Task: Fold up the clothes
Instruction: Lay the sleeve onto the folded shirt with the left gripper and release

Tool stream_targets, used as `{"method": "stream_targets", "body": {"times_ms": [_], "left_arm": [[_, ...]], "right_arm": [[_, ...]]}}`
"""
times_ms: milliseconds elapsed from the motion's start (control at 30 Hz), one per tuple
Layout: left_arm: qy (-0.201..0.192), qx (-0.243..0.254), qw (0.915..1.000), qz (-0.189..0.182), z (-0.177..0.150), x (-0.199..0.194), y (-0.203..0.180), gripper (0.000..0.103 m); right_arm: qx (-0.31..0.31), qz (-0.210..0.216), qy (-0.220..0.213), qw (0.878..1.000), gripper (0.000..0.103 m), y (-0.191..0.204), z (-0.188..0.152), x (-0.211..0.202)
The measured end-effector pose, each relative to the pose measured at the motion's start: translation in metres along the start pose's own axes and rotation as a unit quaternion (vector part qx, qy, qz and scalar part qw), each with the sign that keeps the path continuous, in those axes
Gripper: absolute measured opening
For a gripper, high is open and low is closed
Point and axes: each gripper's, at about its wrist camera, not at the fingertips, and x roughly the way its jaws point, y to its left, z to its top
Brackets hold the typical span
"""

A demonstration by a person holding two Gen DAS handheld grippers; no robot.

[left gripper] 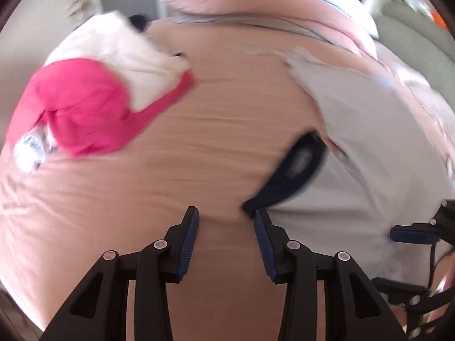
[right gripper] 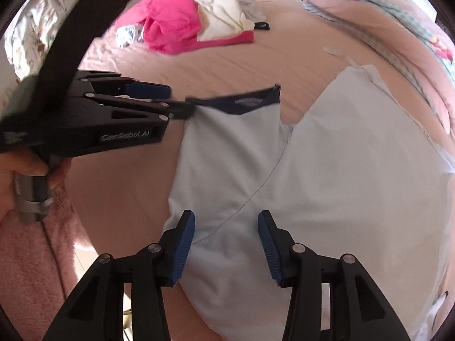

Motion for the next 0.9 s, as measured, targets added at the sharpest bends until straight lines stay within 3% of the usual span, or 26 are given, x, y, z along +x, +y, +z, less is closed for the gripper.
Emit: {"method": "stream_targets", "body": {"times_ms": [67,167,267,367,400,533,600,733,800,900], "left_arm": [[0.008,-0.059,0.9967,-0.056,0.001,-0.003,0.016,0.038],[0.020,-0.046,0.9927,-0.109,0.001,-0.001,0.010,0.038],[0.029,0.006,0.9967,-0.075,-0.004,0.005,-0.003,0.038],[0.024,0.013,0.9979,-0.058,-0.004,0.005,-0.004,0.038],[0.024,0.010,0.9980,-0.058,-0.003,0.004,-0.003,0.038],[0.025,0.027,0.9981,-0.049,-0.002,0.009,-0.014,0.051],[0.025,0.030,0.9982,-0.045,-0.001,0.011,-0.016,0.053],[0.024,0.010,0.9981,-0.055,-0.001,0.011,-0.011,0.053],[0.023,-0.017,0.9966,-0.078,-0.005,0.009,-0.006,0.053],[0.021,-0.072,0.9891,-0.127,-0.014,0.004,0.005,0.053]], "right_arm": [[0.017,-0.009,-0.025,0.999,0.047,-0.006,0.013,-0.006],[0.023,0.015,-0.027,0.999,0.047,-0.007,0.030,0.007],[0.001,0.016,0.022,1.000,0.047,0.005,0.031,0.034],[-0.020,0.023,0.006,1.000,0.049,0.020,0.015,0.022],[-0.017,0.042,0.010,0.999,0.052,0.023,0.009,0.018],[0.004,0.100,-0.038,0.994,0.053,0.019,-0.009,-0.015],[0.048,0.071,-0.068,0.994,0.053,0.004,-0.008,-0.025],[0.053,-0.020,-0.010,0.998,0.053,-0.010,-0.005,0.005],[-0.004,-0.049,-0.018,0.999,0.054,0.013,-0.015,0.009],[-0.062,-0.028,-0.033,0.997,0.054,0.036,-0.026,-0.009]]}}
